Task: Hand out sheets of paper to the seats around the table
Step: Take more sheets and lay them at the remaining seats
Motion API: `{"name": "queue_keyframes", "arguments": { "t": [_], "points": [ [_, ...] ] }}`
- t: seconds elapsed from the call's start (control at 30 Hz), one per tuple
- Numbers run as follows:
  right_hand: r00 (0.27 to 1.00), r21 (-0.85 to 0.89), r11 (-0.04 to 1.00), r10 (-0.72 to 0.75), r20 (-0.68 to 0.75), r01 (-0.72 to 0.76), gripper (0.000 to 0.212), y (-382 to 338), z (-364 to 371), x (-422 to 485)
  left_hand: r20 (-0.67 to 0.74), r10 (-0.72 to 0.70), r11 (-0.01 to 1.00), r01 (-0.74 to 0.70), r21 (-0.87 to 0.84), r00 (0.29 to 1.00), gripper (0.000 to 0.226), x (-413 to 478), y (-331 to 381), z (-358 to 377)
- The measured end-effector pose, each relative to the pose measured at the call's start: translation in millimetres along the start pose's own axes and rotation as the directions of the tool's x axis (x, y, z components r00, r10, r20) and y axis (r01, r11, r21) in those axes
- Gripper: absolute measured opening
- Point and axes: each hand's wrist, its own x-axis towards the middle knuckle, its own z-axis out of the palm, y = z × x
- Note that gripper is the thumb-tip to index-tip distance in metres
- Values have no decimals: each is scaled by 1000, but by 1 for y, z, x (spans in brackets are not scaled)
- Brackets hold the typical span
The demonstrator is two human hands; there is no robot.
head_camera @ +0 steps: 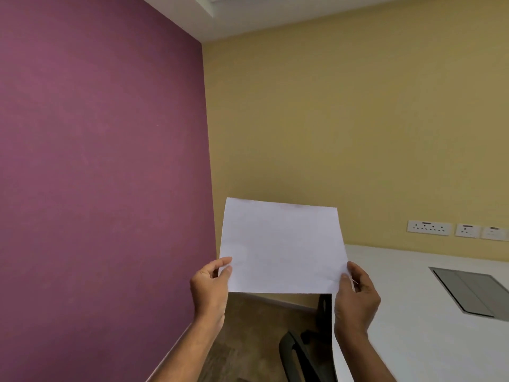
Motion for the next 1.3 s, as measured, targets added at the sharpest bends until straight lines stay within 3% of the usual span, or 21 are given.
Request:
{"name": "queue_keyframes", "arguments": {
  "t": [0.33, 0.43, 0.73, 1.0, 1.3],
  "points": [
    [992, -274, 953, -121, 35, 126, 26, 74, 71, 67, 137, -65, 997, 68, -19, 988, 25, 115, -81, 49],
    [976, -362, 906, -208, 70, 219, 28, 105, 92, 100, 194, -70, 997, 72, -6, 979, 24, 158, -106, 85],
    [945, -637, 714, -320, 73, 291, 31, 166, 132, 194, 371, -95, 995, 86, 41, 924, 24, 252, -163, 195],
    [902, -809, 531, -432, -2, 253, 34, 189, 167, 258, 559, -112, 994, 94, 62, 821, 24, 323, -220, 277],
    [837, -855, 511, -505, -210, 94, 35, 204, 210, 306, 726, -103, 995, 70, 76, 680, 25, 397, -260, 367]
  ]
}}
